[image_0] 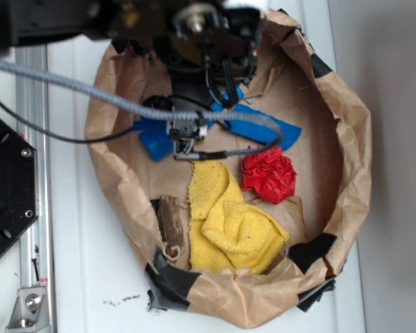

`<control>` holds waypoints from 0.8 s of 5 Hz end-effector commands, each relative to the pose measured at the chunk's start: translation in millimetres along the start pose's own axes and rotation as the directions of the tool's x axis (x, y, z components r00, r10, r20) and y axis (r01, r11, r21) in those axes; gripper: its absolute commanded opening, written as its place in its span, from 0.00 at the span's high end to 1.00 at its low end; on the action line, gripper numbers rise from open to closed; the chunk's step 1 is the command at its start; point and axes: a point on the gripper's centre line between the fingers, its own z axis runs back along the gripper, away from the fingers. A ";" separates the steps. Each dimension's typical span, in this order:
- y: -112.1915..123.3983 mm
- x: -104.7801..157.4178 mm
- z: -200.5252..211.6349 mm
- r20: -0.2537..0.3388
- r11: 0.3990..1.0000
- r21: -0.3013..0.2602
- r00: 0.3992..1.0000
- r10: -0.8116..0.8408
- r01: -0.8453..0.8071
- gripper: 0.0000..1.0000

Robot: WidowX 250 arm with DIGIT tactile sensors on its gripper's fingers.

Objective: Grab the blue bottle.

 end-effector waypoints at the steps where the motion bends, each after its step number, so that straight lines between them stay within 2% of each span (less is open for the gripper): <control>1: -3.2 -12.1 -53.5 -0.056 0.993 -0.061 0.994 0.094 -0.098 0.00; 2: -6.6 -13.1 -82.3 -0.143 0.996 -0.047 0.988 0.065 -0.072 0.00; 3: 1.5 -7.4 -93.7 -0.188 0.994 -0.063 0.979 0.073 -0.086 0.00; 4: 6.0 -8.9 -91.9 -0.189 0.995 -0.057 0.979 0.074 -0.086 1.00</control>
